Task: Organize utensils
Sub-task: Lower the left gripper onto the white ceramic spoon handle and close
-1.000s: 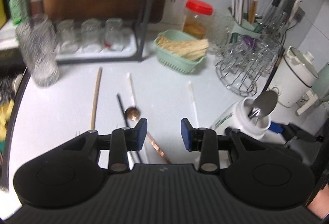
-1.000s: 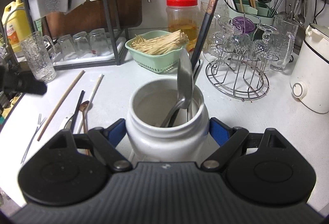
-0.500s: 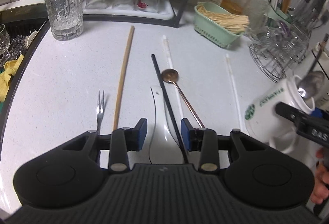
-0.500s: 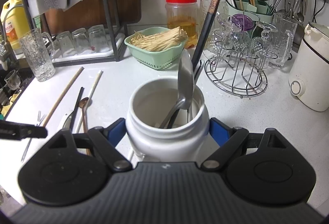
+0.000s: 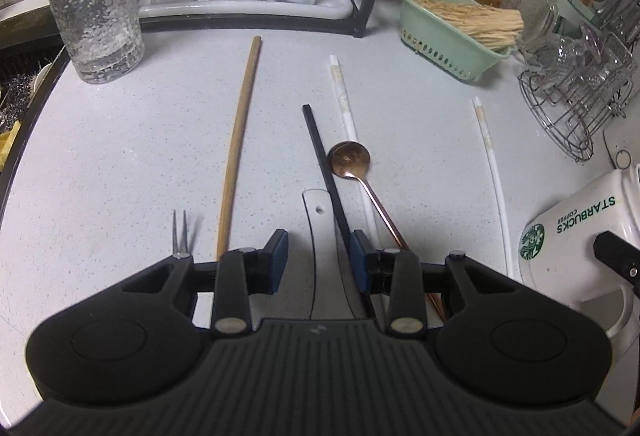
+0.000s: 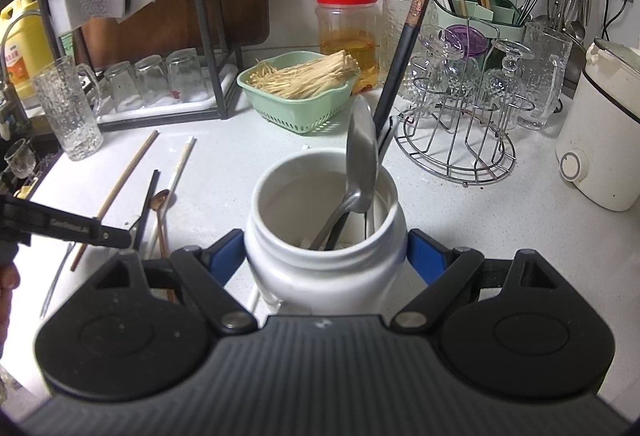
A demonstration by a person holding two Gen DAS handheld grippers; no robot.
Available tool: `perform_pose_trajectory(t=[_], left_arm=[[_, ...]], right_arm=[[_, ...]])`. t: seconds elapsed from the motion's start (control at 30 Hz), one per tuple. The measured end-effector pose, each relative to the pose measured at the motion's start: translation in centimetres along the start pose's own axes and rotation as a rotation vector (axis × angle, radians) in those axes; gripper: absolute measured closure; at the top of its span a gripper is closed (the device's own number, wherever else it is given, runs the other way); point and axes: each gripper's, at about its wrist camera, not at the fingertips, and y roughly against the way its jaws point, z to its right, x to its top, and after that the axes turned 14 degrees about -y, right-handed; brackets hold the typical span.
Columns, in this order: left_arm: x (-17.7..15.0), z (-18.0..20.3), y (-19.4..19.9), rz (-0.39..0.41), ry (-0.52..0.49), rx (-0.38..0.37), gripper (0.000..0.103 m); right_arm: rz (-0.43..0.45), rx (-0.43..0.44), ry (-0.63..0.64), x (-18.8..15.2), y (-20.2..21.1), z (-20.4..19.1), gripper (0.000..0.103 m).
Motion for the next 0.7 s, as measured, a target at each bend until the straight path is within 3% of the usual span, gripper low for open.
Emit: perform_pose_trajectory(t=[0.37, 0.7], left_arm=[[0.8, 0.4, -0.8, -0.039, -0.02, 0.059, 0.082], [2.2, 0.2, -1.7, -0.086, -0.027, 0.085, 0.082]], right_arm=[[0.005, -0.004, -0.006, -0.2, 0.2, 0.1, 0.014], [-0.01, -0.005, 0.002, 0.0, 0.1, 0.1, 0.014]])
